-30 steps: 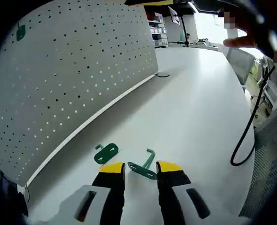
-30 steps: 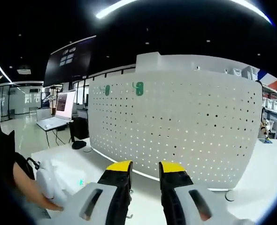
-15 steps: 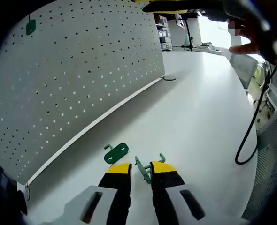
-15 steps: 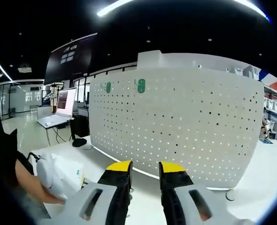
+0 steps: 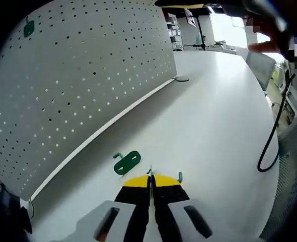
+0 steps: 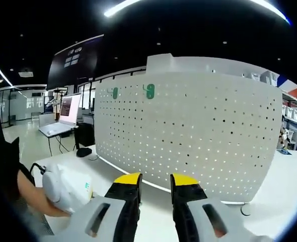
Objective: Insert the hook assembly into the mounting plate slot until the hook locks in place.
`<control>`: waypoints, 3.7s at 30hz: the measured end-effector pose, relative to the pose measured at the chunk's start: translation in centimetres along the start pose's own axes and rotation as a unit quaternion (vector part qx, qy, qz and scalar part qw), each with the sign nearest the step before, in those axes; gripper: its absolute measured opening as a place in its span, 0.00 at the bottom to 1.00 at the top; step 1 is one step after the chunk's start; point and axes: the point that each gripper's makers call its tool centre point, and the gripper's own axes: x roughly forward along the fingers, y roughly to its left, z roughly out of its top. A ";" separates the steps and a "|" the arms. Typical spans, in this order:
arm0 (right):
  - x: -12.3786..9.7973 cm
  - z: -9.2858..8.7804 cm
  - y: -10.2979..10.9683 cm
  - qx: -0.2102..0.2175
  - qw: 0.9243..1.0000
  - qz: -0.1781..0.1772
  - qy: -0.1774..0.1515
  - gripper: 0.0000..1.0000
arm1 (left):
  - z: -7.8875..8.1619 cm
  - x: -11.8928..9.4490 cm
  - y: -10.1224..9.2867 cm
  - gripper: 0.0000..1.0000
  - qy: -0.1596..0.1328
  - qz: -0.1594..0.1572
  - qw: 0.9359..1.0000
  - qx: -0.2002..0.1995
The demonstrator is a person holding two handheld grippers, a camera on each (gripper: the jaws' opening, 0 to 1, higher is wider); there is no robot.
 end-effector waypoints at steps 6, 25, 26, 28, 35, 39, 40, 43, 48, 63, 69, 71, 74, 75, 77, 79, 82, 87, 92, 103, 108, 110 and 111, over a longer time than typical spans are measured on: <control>0.1 -0.1 0.3 -0.004 1.000 0.004 0.003 0.20 | 0.1 -1.1 0.5 0.01 -0.010 -0.006 1.000 -0.025; 0.4 -0.1 4.8 -0.013 0.998 0.061 0.007 0.20 | 4.3 -10.3 7.3 0.01 -0.133 0.065 0.982 -0.115; 0.4 -0.1 5.1 -0.016 0.998 0.064 0.009 0.20 | 4.6 -10.9 7.5 0.01 -0.142 0.068 0.980 -0.119; 0.3 0.1 5.8 -0.019 0.997 0.073 0.008 0.20 | 5.3 -11.8 7.8 0.01 -0.157 0.071 0.977 -0.125; -0.1 1.6 5.8 -0.015 0.995 0.094 -0.007 0.18 | 7.7 -14.5 7.1 0.01 -0.225 0.031 0.962 -0.151; -0.7 2.1 7.0 -0.006 0.989 0.146 -0.011 0.17 | 8.8 -16.0 6.5 0.01 -0.261 -0.006 0.953 -0.154; -0.8 2.1 7.3 -0.009 0.988 0.156 -0.010 0.17 | 9.1 -16.3 6.0 0.01 -0.269 -0.024 0.950 -0.154; -1.3 2.4 8.0 -0.014 0.984 0.180 -0.010 0.16 | 9.7 -17.4 5.0 0.01 -0.290 -0.061 0.946 -0.133; -2.1 2.8 9.0 -0.023 0.975 0.221 -0.017 0.15 | 10.7 -19.9 2.7 0.01 -0.326 -0.147 0.929 -0.098; -6.8 6.4 13.6 0.019 0.918 0.389 -0.070 0.12 | 11.7 -24.9 0.4 0.01 -0.379 -0.276 0.877 -0.106; -8.0 8.8 13.8 0.067 0.897 0.424 -0.104 0.07 | 12.5 -26.4 0.2 0.01 -0.406 -0.304 0.854 -0.115; -8.3 9.5 13.8 0.085 0.891 0.432 -0.115 0.06 | 12.8 -26.7 0.2 0.01 -0.414 -0.311 0.847 -0.120; -8.5 9.8 13.8 0.093 0.888 0.436 -0.116 0.04 | 13.2 -27.4 0.0 0.01 -0.427 -0.321 0.836 -0.126; -8.5 9.7 13.9 0.092 0.887 0.437 -0.116 0.04 | 13.3 -27.5 -0.1 0.01 -0.429 -0.323 0.834 -0.126; -8.6 9.7 14.1 0.097 0.884 0.443 -0.115 0.04 | 13.6 -27.8 -0.5 0.01 -0.433 -0.328 0.829 -0.128; -8.9 10.1 14.4 0.107 0.878 0.450 -0.121 0.04 | 13.7 -27.9 -0.9 0.01 -0.433 -0.331 0.829 -0.126; -9.0 10.1 14.7 0.109 0.875 0.457 -0.118 0.02 | 13.9 -28.1 -1.4 0.01 -0.436 -0.335 0.826 -0.128; -9.0 10.0 14.7 0.122 0.872 0.463 -0.103 0.00 | 13.8 -28.1 -1.4 0.02 -0.430 -0.329 0.832 -0.122; -8.5 9.6 14.5 0.113 0.884 0.445 -0.089 0.00 | 13.4 -27.2 -0.9 0.04 -0.405 -0.303 0.855 -0.112; -5.2 7.5 11.7 0.094 0.936 0.338 -0.034 0.00 | 12.0 -26.5 0.7 0.11 -0.368 -0.243 0.893 -0.089; -3.5 6.4 10.5 0.098 0.958 0.268 -0.005 0.00 | 11.9 -25.5 0.5 0.14 -0.350 -0.213 0.909 -0.074; -3.0 6.2 10.4 0.096 0.962 0.255 0.000 0.00 | 11.7 -24.6 0.7 0.15 -0.339 -0.192 0.918 -0.074; -2.7 5.9 10.2 0.103 0.965 0.240 0.008 0.00 | 11.8 -24.2 0.8 0.16 -0.338 -0.188 0.919 -0.079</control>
